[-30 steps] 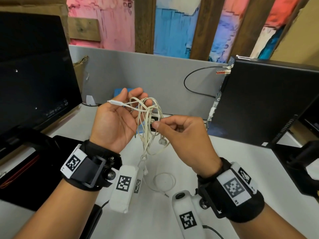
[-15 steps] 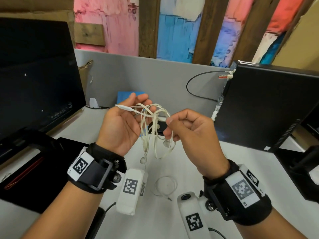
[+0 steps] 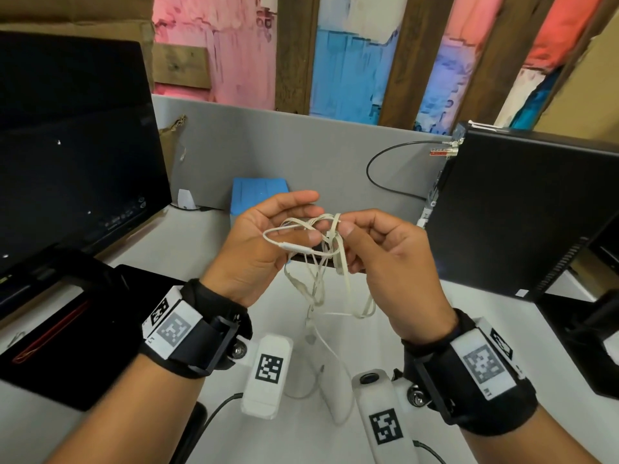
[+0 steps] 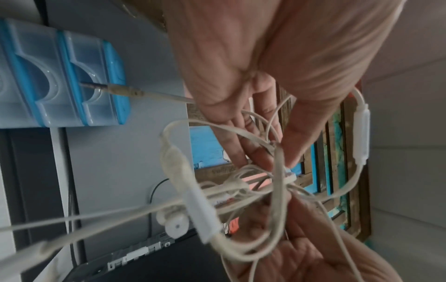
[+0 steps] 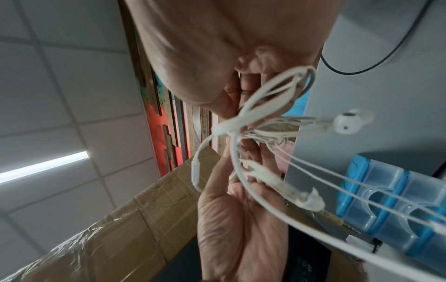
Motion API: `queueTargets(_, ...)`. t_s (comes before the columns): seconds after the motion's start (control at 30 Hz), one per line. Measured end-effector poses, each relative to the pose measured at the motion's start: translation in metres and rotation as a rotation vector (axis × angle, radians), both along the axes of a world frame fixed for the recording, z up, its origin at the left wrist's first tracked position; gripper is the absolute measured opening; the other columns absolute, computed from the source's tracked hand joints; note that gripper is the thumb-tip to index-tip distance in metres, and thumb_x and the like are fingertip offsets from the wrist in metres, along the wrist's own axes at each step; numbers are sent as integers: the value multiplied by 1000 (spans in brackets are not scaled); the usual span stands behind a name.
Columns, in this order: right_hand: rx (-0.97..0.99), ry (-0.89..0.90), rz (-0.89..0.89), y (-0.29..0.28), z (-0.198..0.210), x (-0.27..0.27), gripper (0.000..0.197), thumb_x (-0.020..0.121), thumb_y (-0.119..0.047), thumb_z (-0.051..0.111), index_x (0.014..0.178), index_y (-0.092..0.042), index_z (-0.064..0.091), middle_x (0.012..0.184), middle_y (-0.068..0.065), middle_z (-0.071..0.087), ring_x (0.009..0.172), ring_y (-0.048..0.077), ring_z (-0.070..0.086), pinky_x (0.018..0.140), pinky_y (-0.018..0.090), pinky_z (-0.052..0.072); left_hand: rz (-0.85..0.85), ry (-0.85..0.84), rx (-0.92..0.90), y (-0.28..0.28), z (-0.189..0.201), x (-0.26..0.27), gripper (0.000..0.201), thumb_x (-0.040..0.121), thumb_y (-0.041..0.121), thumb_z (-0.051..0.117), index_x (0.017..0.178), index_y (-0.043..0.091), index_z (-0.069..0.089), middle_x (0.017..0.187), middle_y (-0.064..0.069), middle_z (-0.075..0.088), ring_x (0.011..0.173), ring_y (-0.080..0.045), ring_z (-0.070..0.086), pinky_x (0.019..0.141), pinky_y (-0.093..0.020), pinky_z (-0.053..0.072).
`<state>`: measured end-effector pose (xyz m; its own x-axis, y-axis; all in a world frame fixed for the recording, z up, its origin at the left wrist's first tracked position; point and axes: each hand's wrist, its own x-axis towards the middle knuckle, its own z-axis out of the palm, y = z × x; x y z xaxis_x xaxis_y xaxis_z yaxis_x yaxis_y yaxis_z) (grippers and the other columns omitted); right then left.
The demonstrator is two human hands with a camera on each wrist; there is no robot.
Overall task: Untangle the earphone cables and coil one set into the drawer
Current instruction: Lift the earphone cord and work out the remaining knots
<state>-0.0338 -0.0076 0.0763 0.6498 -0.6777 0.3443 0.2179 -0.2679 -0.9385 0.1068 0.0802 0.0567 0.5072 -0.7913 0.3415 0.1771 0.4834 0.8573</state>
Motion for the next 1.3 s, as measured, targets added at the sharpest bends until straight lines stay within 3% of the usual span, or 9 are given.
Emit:
queueTargets(0.2,11,-14,-25,-6,-3,-6,20,94,2,56,96,-7,74,66,1,67,55,7,56,55,17,48,-63,-56,-64,6,4,-1,46,71,-7,67,115,6,61,106,-8,72,100,-22,69,89,-32,56)
queueTargets(0.33,-18,-78,-118,-12,-2,-9,5,90,0,64,90,-2,69,69,6,67,56,5,59,55,16,48,-88,-94,-33,8,5,-3,41,76,-6,66,116,5,61,116,-13,70,110,-30,66,97,-36,53)
queueTargets(0.57,-422,143,-131,-20,1,-12,11,87,-6,70,81,-14,73,79,1,69,65,3,59,59,11,45,32,-277,111,5,3,-7,24,87,7,63,109,4,69,113,-13,72,96,-30,69,81,-33,57)
queueTargets(0.7,-654,97,-266,-12,13,-16,12,87,-31,69,83,-20,70,84,-7,67,80,7,62,70,14,46,134,-390,165,-5,-5,-13,17,90,-1,63,101,6,73,89,-11,75,73,-24,67,73,-34,56)
queueTargets(0.8,-655,380,-111,3,15,-12,39,71,-63,68,75,-24,66,69,-8,66,68,8,63,66,29,54,150,-527,200,-7,-12,-17,20,89,-5,63,96,10,74,89,-7,75,81,-19,71,73,-31,56)
queueTargets(0.87,-698,498,-89,2,10,-5,36,75,-57,68,71,-22,64,62,-6,64,60,9,60,62,38,55,167,-546,240,-9,-17,-17,34,84,-13,59,95,15,74,89,-3,76,84,-17,73,73,-31,57)
queueTargets(0.97,-647,455,-40,-11,7,4,23,87,-36,67,71,-19,66,58,-5,63,53,8,56,55,33,49,213,-491,256,-12,-21,-18,37,83,-17,57,89,17,73,82,-1,76,69,-12,70,60,-25,53)
queueTargets(1.13,-535,525,16,-9,2,11,42,68,-58,71,70,-17,64,59,0,65,49,8,54,56,33,53,284,-555,259,-14,-27,-19,43,77,-20,57,81,21,70,79,-5,75,72,-20,72,62,-31,58)
queueTargets(1.3,-581,612,-26,-14,-3,17,11,76,-26,67,66,-21,67,52,-9,57,50,5,50,56,25,43,341,-654,282,-17,-34,-25,42,74,-15,58,90,21,70,82,2,75,78,-14,72,71,-35,60)
